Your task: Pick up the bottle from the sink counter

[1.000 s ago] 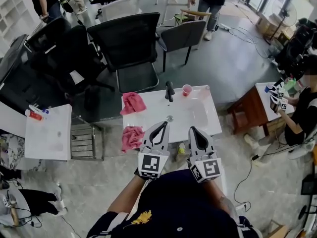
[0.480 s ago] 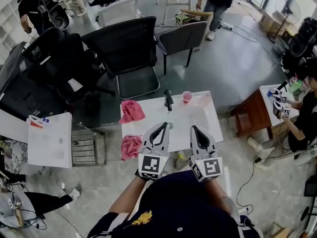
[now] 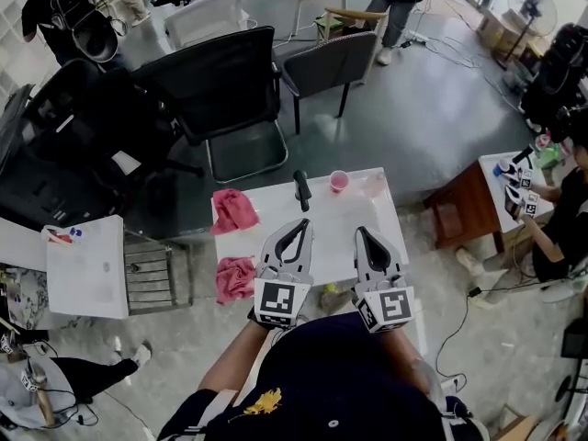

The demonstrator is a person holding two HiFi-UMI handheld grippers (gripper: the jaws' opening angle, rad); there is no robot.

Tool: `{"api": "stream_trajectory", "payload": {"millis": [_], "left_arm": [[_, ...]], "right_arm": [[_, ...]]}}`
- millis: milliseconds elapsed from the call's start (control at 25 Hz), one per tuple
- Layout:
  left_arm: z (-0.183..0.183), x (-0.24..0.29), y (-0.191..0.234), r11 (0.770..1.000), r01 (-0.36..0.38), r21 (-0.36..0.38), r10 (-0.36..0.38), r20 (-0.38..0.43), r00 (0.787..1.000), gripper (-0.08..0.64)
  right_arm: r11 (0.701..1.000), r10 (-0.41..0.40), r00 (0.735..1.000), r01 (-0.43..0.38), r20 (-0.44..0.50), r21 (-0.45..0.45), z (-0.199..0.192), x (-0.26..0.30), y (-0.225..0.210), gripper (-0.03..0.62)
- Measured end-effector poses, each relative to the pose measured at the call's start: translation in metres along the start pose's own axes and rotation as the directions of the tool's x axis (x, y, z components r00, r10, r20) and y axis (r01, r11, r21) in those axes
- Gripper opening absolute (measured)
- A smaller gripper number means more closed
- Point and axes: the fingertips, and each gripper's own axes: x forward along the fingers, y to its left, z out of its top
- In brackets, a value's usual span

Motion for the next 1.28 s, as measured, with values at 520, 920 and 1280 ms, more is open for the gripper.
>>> {"api": "stream_trajectory", "payload": {"millis": [520,920,1280], "left_arm": [[-0.01,0.042,-0.002,0.999,0.026,0.038,-0.025,-0.036,0.999,0.018],[-0.022,0.07,-0.009,0.998,0.051,0.038,-0.048,-0.063,0.997,0.018],[-0.034,0.093,-0.013,0.997,0.068,0.034,-0.065,-0.094,0.993,0.018]], "right_arm": [[0.999,-0.028,0.999,0.028,-0.024,0.021,-0.011,0.018,-0.038,0.026],[0.999,-0.047,0.998,0.048,-0.03,0.018,-0.017,0.03,-0.067,0.026],[0.995,-0.084,0.996,0.086,-0.043,0.049,-0.029,0.038,-0.093,0.026]]}}
